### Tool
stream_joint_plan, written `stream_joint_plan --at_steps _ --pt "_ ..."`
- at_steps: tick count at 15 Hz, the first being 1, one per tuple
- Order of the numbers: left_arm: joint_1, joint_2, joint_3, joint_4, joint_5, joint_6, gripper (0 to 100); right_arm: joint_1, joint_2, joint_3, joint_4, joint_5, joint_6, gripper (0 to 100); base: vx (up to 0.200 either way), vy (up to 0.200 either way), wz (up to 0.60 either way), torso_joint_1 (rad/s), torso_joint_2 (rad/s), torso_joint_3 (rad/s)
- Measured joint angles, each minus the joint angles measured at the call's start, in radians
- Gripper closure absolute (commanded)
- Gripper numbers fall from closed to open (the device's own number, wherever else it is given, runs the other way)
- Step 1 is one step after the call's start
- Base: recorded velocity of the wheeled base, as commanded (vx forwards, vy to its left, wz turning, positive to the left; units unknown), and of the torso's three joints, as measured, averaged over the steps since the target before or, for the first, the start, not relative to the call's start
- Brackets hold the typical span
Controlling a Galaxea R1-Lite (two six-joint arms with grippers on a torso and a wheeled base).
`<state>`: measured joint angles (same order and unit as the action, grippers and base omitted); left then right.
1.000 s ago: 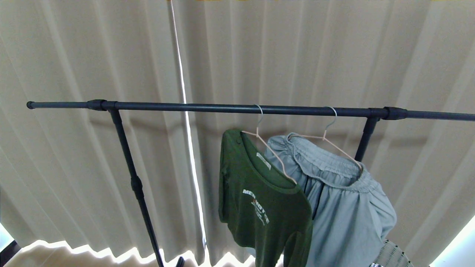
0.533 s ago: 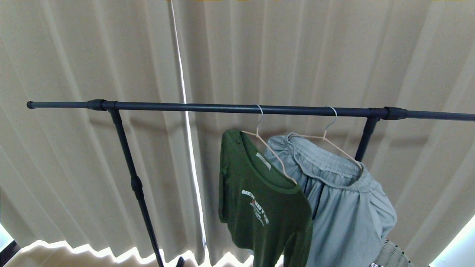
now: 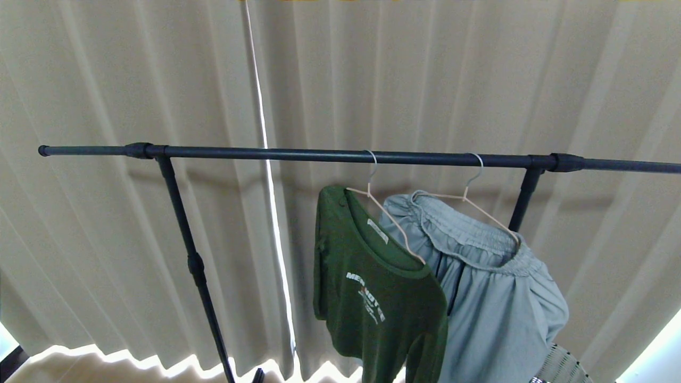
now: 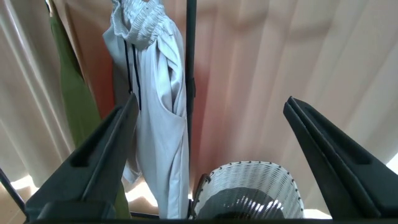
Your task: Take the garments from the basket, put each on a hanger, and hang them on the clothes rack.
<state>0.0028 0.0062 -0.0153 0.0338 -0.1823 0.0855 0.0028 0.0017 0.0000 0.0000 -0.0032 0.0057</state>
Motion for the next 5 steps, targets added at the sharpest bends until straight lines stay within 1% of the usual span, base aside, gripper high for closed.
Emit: stream_joint_plan --at_steps 5 --pt "0.000 0.000 0.000 0.000 0.000 -0.001 0 0.000 0.000 0.000 0.000 -0.001 0.002 0 0.000 0.000 0.00 0.000 0.00 0.000"
